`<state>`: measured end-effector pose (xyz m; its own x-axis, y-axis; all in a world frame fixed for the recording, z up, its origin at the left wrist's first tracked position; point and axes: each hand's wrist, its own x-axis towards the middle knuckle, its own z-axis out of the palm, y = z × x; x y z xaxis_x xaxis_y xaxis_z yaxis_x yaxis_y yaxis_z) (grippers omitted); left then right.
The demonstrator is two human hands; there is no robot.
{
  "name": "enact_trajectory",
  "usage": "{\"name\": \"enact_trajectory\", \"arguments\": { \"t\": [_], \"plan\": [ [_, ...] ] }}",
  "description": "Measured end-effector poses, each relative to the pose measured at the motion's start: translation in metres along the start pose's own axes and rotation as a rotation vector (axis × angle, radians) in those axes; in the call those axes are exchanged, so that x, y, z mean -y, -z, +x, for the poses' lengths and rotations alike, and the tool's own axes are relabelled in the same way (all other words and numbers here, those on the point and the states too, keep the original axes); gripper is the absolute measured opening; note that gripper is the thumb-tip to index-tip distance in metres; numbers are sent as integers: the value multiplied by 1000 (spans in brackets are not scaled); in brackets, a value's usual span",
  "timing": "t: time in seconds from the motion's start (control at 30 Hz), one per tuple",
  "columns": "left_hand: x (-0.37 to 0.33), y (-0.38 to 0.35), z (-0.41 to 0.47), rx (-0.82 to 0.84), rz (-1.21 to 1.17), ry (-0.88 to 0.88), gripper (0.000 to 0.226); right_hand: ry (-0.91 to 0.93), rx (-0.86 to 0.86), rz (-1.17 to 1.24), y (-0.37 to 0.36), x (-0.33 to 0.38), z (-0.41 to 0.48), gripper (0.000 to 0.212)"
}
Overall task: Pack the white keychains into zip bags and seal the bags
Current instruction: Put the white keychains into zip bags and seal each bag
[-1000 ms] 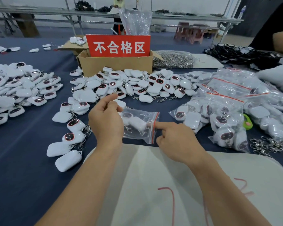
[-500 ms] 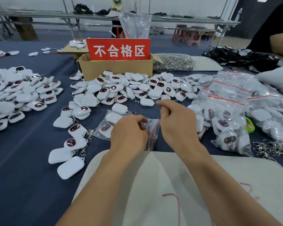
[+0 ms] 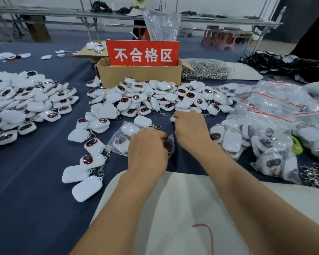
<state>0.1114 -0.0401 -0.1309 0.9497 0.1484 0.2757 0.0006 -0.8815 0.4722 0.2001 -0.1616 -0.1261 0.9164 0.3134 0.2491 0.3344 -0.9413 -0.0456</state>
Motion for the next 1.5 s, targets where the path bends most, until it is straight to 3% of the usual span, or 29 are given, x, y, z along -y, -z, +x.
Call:
{"name": "enact_trajectory", "arguments": {
  "t": [0.07, 0.13, 0.23, 0.3, 0.4, 0.53, 0.73, 0.97, 1.4, 1.5],
  "plan": [
    [-1, 0, -2, 14, -22, -32, 26, 5, 45, 16, 2, -3, -18, 22],
    [-3, 0, -6, 32, 0, -59, 22, -66, -12, 181, 5, -6, -40, 12],
    [-7, 1, -8, 12, 27, -58, 21, -307, -251, 655, 11, -2, -81, 20],
    [-10, 3, -11, -69, -125, -15, 22, -467, -324, 1011, 17, 2, -99, 27],
    [-21, 4, -16, -75, -471, 20, 23, -601, -267, 1357, 25, 3, -107, 26],
    [-29, 1, -19, -33, -655, 48, 22, -601, -66, 1637, 33, -4, -104, 16],
    [-27, 2, -12, -25, -767, 54, 27, -512, 17, 1638, 36, -8, -98, 20],
    [-32, 2, -14, 35, -782, 15, 23, -516, -82, 1447, 33, -13, -98, 30],
    [-34, 6, -16, -58, -771, 15, 31, -374, -21, 1424, 34, -7, -102, 19],
    [-36, 8, -16, -56, -792, 5, 40, -366, -28, 1413, 35, -8, -103, 24]
  ]
}}
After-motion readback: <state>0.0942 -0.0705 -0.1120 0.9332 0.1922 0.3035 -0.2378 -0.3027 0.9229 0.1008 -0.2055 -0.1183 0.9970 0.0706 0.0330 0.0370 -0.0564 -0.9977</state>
